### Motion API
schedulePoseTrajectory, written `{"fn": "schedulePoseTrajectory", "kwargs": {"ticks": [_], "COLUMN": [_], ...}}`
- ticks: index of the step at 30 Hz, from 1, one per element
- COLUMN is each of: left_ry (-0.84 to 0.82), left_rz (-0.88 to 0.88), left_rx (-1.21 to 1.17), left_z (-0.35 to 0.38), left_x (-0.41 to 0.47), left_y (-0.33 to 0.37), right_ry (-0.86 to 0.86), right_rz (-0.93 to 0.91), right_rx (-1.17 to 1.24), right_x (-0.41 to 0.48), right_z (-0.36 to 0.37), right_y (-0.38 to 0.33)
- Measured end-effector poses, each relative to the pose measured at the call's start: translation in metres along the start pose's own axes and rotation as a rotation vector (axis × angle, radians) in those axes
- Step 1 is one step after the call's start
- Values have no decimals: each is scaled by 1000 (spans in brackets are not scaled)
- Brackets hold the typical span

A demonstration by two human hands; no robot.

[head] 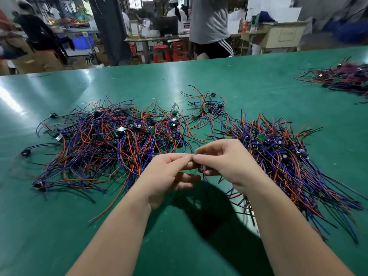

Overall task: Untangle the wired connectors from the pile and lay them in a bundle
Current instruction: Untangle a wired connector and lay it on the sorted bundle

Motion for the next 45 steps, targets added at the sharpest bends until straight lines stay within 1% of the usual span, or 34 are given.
{"fn": "schedulePoseTrajectory", "kwargs": {"ticks": [2,4,7,9,10,11,12,14,15,16,17,18,20,21,22,24,27,29,30,32,34,35,36,37,39,40,42,44,45], "left_ry": [14,51,140,237,305,388,490,706,787,840,864,868,816,768,727,693,729,767,785,819,811,766,678,551,248,116,-56,-101,-81], "left_rz": [12,27,70,121,157,204,260,378,414,419,389,313,70,-31,-90,-107,-54,32,97,247,425,511,582,628,660,651,620,560,508], "left_rx": [-31,-61,-124,-142,-106,-16,142,565,761,922,1053,1171,1342,1381,1399,1427,1455,1363,1277,1032,747,616,496,402,353,379,475,569,564], "left_z": [-2,-7,-19,-30,-37,-44,-52,-62,-63,-64,-65,-67,-72,-73,-74,-73,-70,-69,-69,-69,-66,-61,-54,-43,-14,-1,16,17,14], "left_x": [0,0,-2,-3,-4,-6,-10,-20,-25,-28,-29,-27,-21,-18,-15,-11,-12,-15,-16,-20,-24,-26,-27,-27,-26,-25,-23,-19,-17], "left_y": [3,8,16,23,26,29,33,43,47,49,49,46,36,31,27,24,28,31,33,39,46,50,53,56,54,50,40,31,30], "right_ry": [56,188,403,525,591,652,679,624,586,572,600,650,720,717,695,631,550,505,485,441,349,273,181,79,-97,-144,-162,-110,-89], "right_rz": [-84,-232,-474,-539,-522,-459,-353,-65,58,129,143,119,-5,-67,-112,-170,-235,-274,-294,-306,-250,-206,-158,-110,-49,-56,-107,-149,-169], "right_rx": [105,187,244,203,124,-23,-236,-679,-811,-884,-915,-921,-864,-830,-808,-789,-773,-752,-731,-645,-493,-369,-213,-35,306,397,398,292,245], "right_x": [-1,-5,-17,-24,-27,-26,-24,-16,-14,-14,-15,-17,-20,-20,-19,-18,-16,-15,-15,-15,-11,-8,-6,-5,-5,-7,-8,-7,-7], "right_z": [-5,-23,-62,-86,-96,-103,-108,-111,-110,-108,-106,-104,-99,-94,-88,-73,-53,-42,-38,-32,-26,-21,-13,-3,15,20,22,15,11], "right_y": [-11,-27,-49,-52,-50,-47,-43,-25,-17,-13,-15,-20,-30,-34,-37,-39,-39,-38,-38,-36,-30,-26,-23,-20,-19,-20,-22,-22,-22]}}
Point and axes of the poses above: each hand's wrist, its own x-axis towards the middle knuckle, its own z-axis out of the palm, y = z × x, the point moved 6 cm from there along x, towards the middle knuckle, and after that the axes turned 3 degrees about -y, right-handed, at the moved point
